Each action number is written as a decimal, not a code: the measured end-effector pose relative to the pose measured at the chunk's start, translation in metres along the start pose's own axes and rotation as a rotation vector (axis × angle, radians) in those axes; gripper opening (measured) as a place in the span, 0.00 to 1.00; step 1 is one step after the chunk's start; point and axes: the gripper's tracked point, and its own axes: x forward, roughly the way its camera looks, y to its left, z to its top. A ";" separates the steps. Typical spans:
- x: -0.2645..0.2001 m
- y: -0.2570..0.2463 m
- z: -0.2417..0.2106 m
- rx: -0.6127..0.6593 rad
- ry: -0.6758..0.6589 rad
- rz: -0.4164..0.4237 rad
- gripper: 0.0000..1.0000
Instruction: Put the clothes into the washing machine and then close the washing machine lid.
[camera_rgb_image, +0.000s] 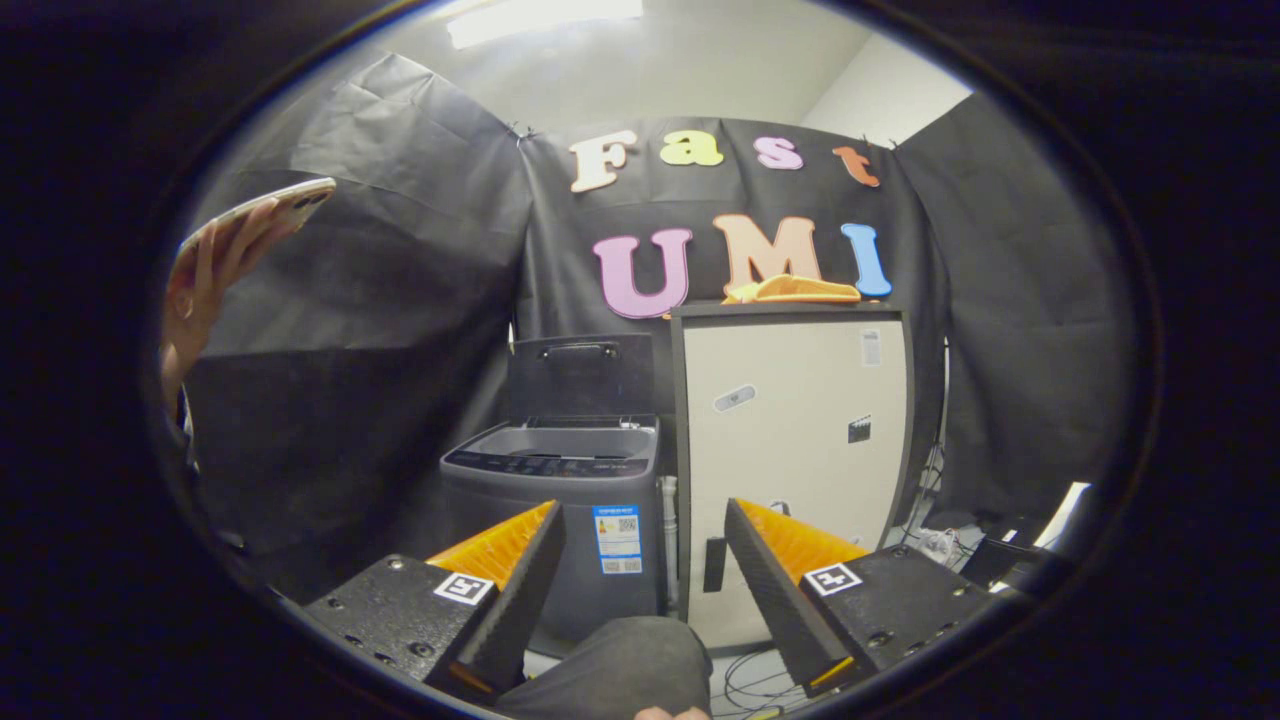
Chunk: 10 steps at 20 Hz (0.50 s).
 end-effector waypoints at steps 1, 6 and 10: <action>0.000 0.000 0.000 0.000 0.001 -0.002 0.97; 0.003 -0.001 0.002 -0.008 0.007 -0.003 0.97; 0.005 -0.002 0.005 -0.005 0.002 -0.003 0.97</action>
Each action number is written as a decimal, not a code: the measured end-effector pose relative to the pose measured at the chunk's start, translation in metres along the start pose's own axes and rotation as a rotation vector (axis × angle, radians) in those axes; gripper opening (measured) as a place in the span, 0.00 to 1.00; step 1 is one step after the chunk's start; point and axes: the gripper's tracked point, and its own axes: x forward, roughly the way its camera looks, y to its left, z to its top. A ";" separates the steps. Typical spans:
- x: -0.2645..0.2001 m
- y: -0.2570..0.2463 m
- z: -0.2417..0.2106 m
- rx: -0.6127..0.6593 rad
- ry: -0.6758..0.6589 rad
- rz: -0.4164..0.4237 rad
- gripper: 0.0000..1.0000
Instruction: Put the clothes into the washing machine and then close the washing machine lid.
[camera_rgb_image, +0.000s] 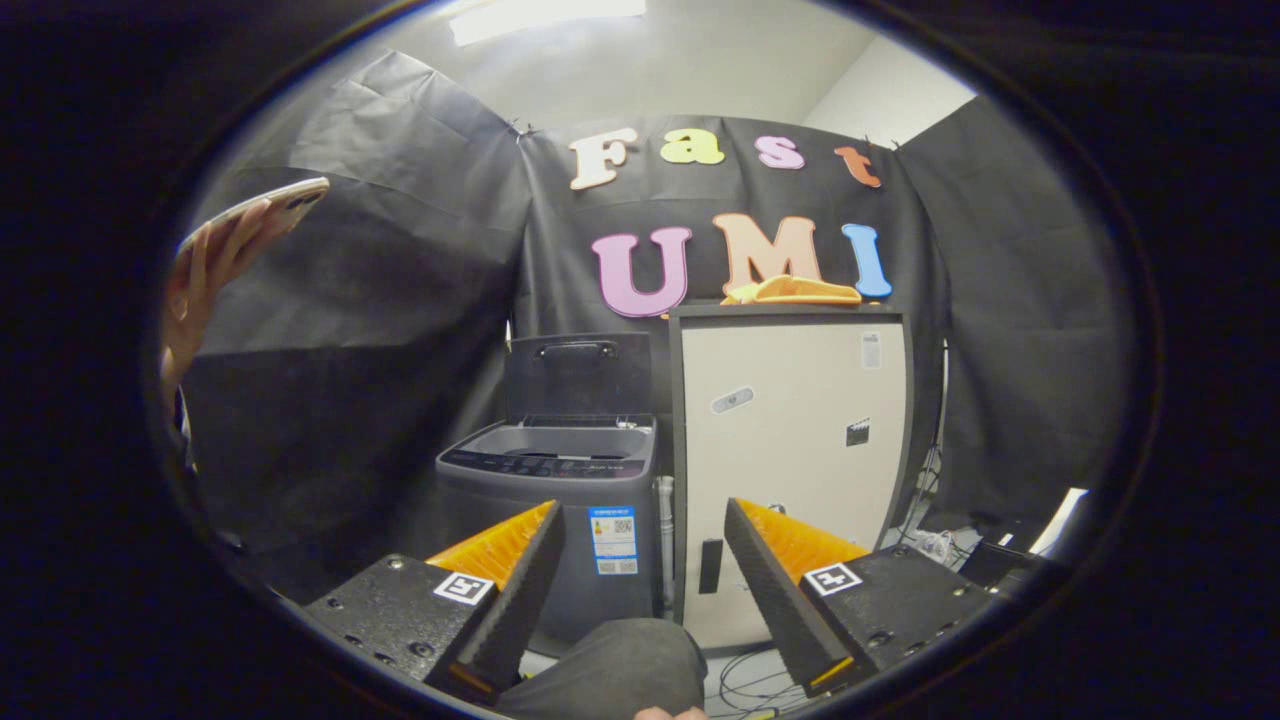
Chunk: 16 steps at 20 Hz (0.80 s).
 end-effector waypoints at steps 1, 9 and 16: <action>0.001 0.000 0.000 0.000 0.002 0.000 0.97; 0.013 -0.006 0.008 0.012 0.003 -0.009 0.97; 0.034 -0.013 0.026 0.017 -0.013 -0.008 0.97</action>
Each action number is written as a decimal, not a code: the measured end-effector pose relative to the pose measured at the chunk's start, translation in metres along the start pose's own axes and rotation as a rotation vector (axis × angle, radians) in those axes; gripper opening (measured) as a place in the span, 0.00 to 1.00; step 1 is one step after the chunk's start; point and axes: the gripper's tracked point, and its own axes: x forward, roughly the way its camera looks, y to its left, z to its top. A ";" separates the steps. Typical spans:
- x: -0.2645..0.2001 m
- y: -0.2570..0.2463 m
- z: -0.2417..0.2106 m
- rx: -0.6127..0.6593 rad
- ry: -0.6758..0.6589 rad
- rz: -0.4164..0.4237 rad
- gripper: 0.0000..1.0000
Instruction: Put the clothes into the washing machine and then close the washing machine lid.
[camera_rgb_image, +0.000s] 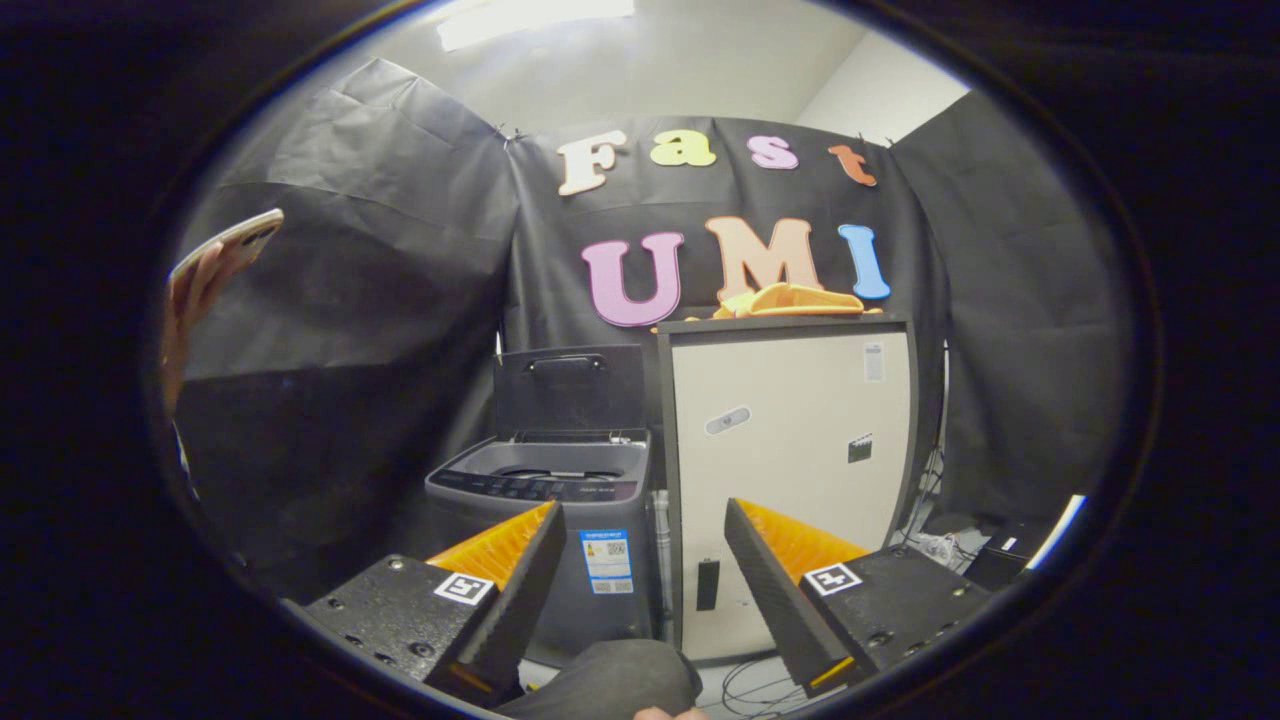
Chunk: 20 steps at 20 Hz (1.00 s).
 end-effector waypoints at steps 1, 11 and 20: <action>0.003 -0.001 0.001 -0.006 0.000 0.000 0.97; 0.049 -0.028 0.030 0.019 -0.005 -0.029 0.97; 0.093 -0.049 0.059 0.030 0.009 -0.020 0.97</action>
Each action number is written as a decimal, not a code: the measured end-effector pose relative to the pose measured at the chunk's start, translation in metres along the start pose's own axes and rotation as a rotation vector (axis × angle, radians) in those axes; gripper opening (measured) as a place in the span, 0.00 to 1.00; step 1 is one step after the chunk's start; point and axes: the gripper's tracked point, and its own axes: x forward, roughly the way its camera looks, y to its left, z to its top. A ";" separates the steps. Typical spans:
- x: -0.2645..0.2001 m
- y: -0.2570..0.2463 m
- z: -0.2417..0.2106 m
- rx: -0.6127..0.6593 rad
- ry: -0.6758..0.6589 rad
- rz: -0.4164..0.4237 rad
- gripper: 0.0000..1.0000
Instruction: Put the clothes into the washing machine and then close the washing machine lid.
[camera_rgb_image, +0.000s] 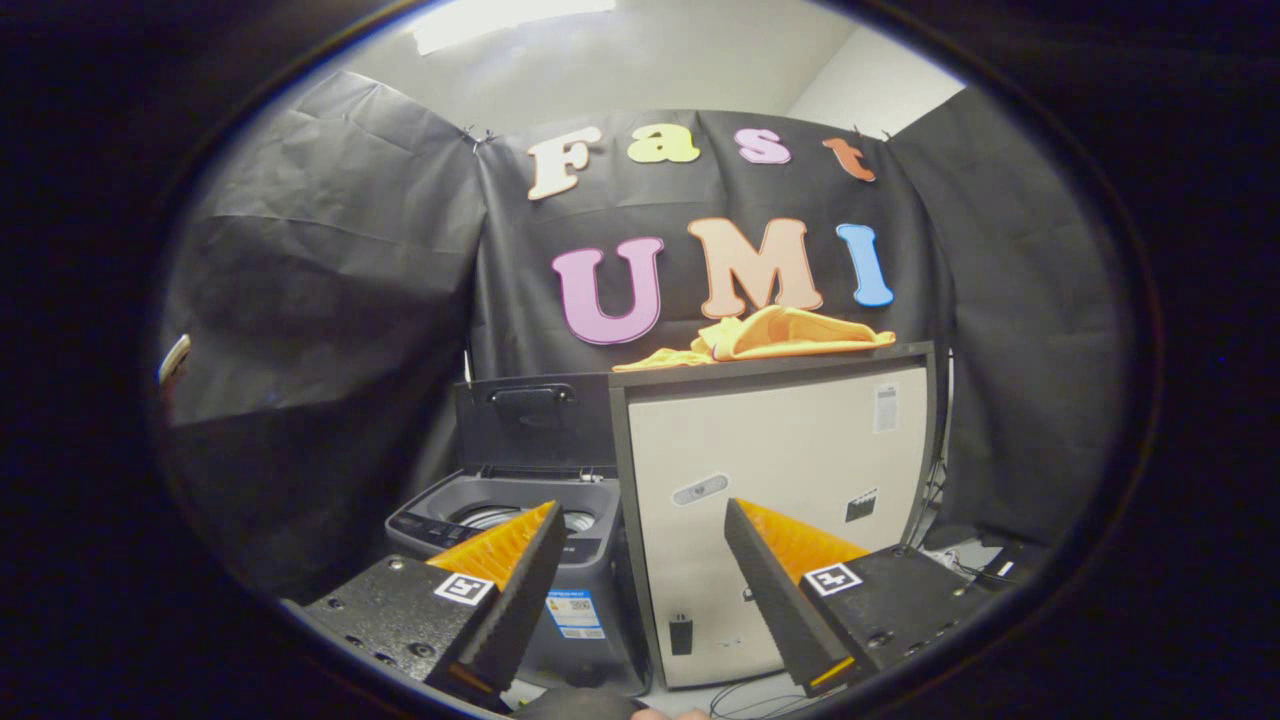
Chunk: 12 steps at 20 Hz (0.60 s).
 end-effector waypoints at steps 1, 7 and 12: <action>0.004 -0.001 0.004 0.004 -0.004 0.002 0.97; 0.031 -0.014 0.033 0.033 -0.019 -0.008 0.97; 0.054 -0.029 0.060 -0.012 -0.028 -0.028 0.97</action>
